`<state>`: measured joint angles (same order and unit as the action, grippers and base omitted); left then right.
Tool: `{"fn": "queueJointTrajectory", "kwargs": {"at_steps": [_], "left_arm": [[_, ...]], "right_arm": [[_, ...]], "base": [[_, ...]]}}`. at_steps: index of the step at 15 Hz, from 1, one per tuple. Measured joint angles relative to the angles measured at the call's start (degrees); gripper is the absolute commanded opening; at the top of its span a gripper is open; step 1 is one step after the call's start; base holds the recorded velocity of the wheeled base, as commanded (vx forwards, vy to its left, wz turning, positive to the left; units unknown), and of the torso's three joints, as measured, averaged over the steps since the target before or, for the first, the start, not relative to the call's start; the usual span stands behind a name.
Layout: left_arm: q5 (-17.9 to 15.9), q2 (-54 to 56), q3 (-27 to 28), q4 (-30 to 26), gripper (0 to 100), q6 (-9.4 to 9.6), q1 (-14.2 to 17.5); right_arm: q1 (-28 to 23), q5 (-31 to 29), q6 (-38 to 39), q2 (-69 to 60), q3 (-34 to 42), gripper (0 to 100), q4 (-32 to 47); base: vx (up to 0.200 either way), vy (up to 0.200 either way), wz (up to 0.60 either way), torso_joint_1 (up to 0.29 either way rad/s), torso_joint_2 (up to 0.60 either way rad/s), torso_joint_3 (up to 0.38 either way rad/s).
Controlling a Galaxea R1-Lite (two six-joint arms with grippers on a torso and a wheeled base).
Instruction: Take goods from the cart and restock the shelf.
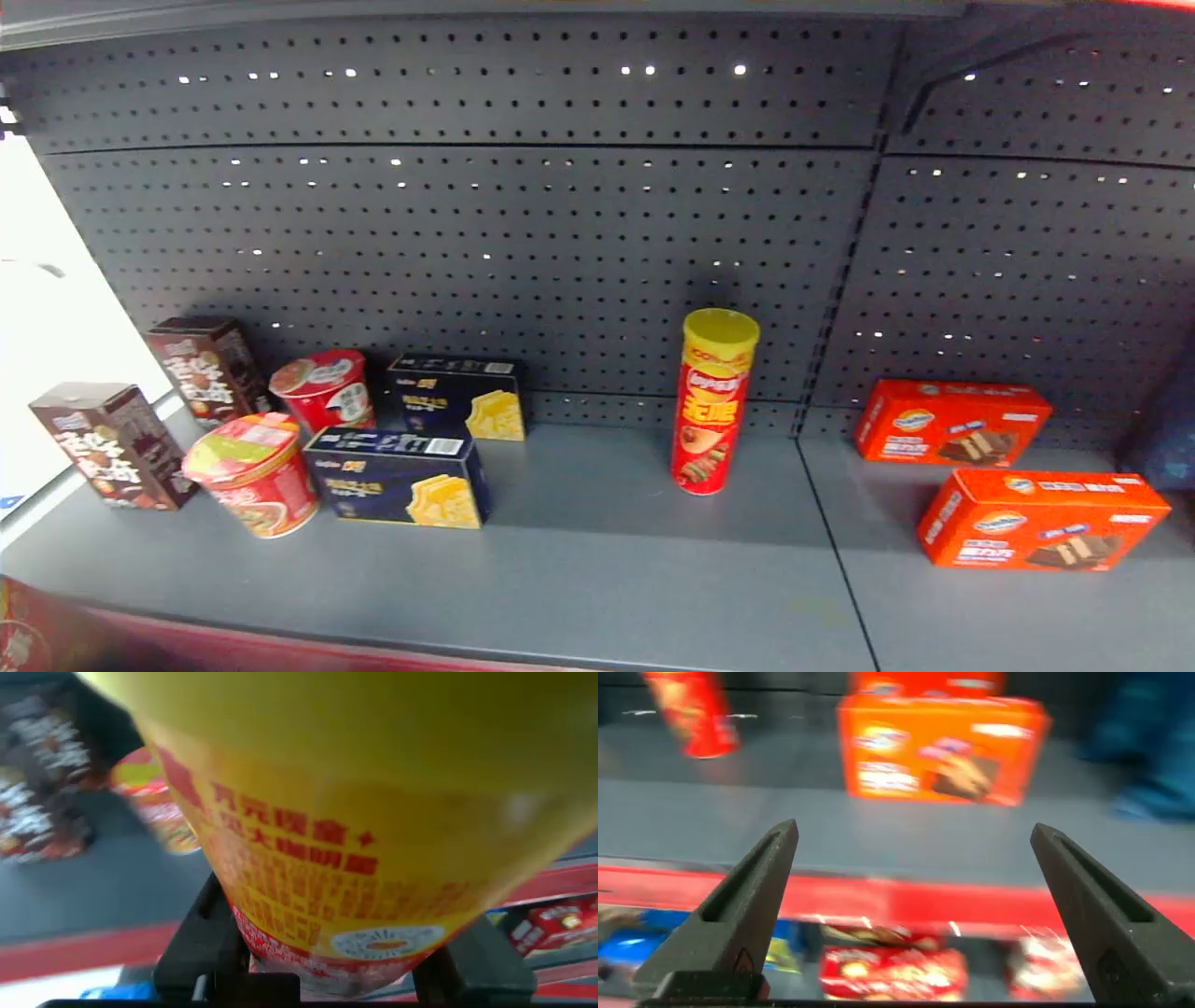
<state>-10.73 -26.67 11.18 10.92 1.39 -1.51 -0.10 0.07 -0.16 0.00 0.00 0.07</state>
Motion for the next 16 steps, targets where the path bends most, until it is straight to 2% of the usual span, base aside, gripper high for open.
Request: {"fn": "queueJointTrajectory", "kwargs": {"at_steps": [4,9,16], "left_arm": [[0.0,0.3,-0.4,-0.2,0,0.00,0.0],[-0.1,2.8,-3.5,-0.6,0,0.02,-0.1],[0.4,5.4,-3.4,-1.8,0,0.02,0.1]], "right_arm": [[0.0,0.0,0.0,0.0,0.0,100,0.0],[0.0,0.0,0.0,0.0,0.0,100,0.0],[0.0,0.0,-0.1,0.0,0.0,100,0.0]], "base": [[0.000,0.000,0.00,0.000,0.00,0.000],[0.000,0.000,0.00,0.000,0.00,0.000],[0.000,0.000,0.00,0.000,0.00,0.000]]}}
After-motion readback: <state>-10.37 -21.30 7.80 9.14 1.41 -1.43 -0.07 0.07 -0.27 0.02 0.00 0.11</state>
